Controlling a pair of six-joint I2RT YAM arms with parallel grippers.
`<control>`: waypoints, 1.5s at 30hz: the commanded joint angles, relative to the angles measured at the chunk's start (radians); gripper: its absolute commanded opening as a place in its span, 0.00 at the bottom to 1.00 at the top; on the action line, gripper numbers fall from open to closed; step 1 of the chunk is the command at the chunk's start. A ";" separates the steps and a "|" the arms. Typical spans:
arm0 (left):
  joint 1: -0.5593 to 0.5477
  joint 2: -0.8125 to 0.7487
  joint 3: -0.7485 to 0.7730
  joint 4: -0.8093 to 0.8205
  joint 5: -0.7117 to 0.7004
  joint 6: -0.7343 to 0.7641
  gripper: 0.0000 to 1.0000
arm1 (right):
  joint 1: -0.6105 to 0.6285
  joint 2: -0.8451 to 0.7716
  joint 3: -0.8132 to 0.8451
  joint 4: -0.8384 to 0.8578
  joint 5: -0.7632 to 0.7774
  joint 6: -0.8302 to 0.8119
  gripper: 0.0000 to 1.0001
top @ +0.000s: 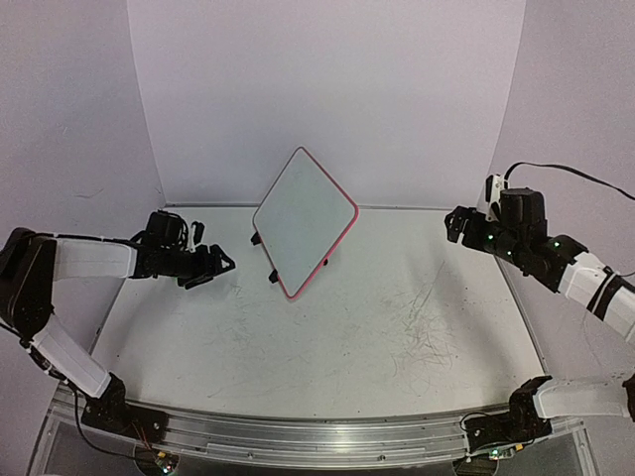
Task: Write a sentence on the whiteboard
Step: Move the whiteboard to the center of the board.
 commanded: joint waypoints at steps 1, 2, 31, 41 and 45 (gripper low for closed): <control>-0.039 0.106 0.062 0.066 -0.047 -0.034 0.76 | 0.004 0.036 -0.002 -0.029 -0.037 0.073 0.98; -0.055 0.130 0.074 0.068 -0.069 -0.032 0.73 | 0.004 0.043 -0.003 -0.037 -0.041 0.084 0.98; -0.205 0.594 0.438 0.047 -0.164 -0.029 0.22 | 0.005 -0.047 -0.103 -0.012 -0.102 0.122 0.98; -0.301 0.582 0.433 0.047 -0.170 -0.051 0.15 | 0.005 -0.072 -0.106 -0.012 -0.124 0.140 0.98; -0.346 0.585 0.441 0.047 -0.178 -0.069 0.13 | 0.006 -0.073 -0.106 -0.012 -0.142 0.143 0.98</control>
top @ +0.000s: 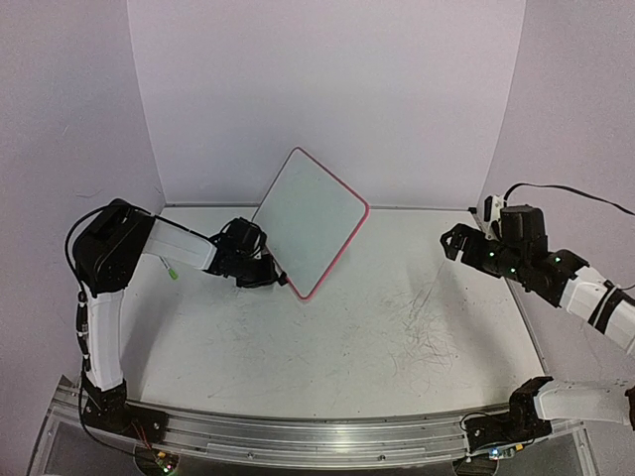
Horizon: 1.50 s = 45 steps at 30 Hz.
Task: Write a sentence on the whiteboard
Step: Move the whiteboard to the center of the board.
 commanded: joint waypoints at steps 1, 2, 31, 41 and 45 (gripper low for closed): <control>-0.095 0.014 0.028 -0.006 0.039 -0.024 0.13 | 0.004 -0.014 -0.003 0.024 -0.025 0.016 0.98; -0.106 0.015 0.031 -0.006 0.036 -0.028 0.13 | 0.005 -0.017 -0.004 0.023 -0.027 0.018 0.98; -0.242 -0.024 0.056 -0.006 0.054 -0.005 0.24 | 0.137 0.060 0.034 0.046 -0.039 0.081 0.98; -0.238 -0.503 -0.230 -0.139 -0.092 0.073 0.61 | 0.462 0.300 0.206 0.073 0.244 0.392 0.98; -0.233 -0.714 -0.307 -0.186 -0.159 0.058 0.68 | 0.569 0.512 0.357 0.074 0.305 0.518 0.98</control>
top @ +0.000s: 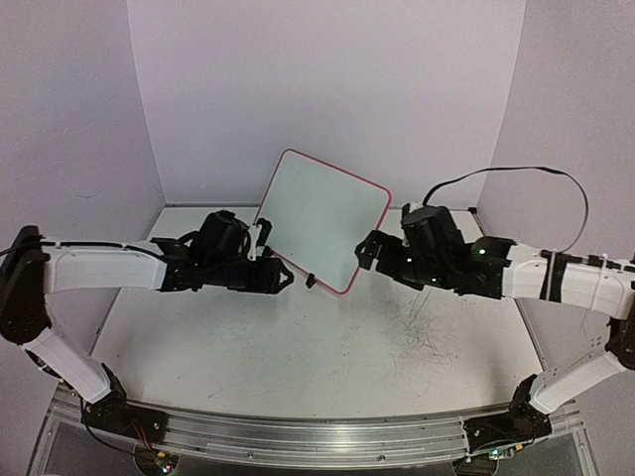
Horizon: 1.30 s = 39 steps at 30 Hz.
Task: Write a sentence on the whiteboard
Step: Move the whiteboard to the center of the board.
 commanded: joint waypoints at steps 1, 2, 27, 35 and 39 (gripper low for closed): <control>0.009 -0.233 -0.078 -0.079 -0.124 0.003 0.69 | 0.105 0.217 0.183 0.033 0.131 0.200 0.98; 0.010 -0.275 -0.094 -0.090 -0.139 -0.002 0.70 | 0.121 0.278 0.232 0.032 0.137 0.228 0.98; 0.015 -0.782 -0.154 -0.310 -0.161 -0.049 0.74 | 0.149 0.982 0.747 -0.072 0.346 0.430 0.70; 0.015 -0.830 -0.146 -0.338 -0.169 -0.053 0.74 | 0.124 1.035 0.790 -0.098 0.378 0.454 0.66; 0.015 -0.834 -0.134 -0.348 -0.174 -0.047 0.74 | 0.119 1.068 0.827 -0.107 0.393 0.441 0.64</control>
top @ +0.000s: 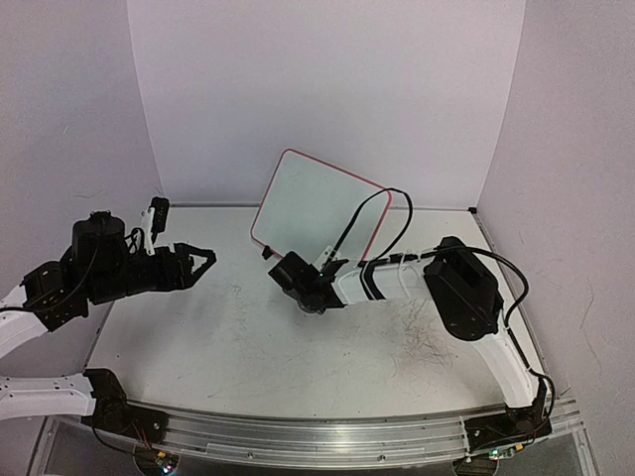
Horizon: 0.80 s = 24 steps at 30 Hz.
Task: Write a sentence on the whiteboard
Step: Move the whiteboard to the center of the board.
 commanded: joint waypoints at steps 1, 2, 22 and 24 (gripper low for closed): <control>0.003 -0.012 0.059 -0.025 -0.028 0.005 0.74 | -0.012 0.046 0.070 -0.032 0.061 -0.001 0.64; 0.003 -0.012 0.062 -0.026 -0.033 0.008 0.74 | -0.013 0.053 0.078 -0.032 0.064 -0.002 0.64; 0.004 -0.005 0.089 -0.053 -0.087 0.052 0.75 | -0.043 0.130 0.209 -0.063 0.086 -0.048 0.26; 0.004 -0.004 0.088 -0.054 -0.092 0.052 0.75 | -0.043 0.124 0.205 -0.063 0.088 -0.072 0.22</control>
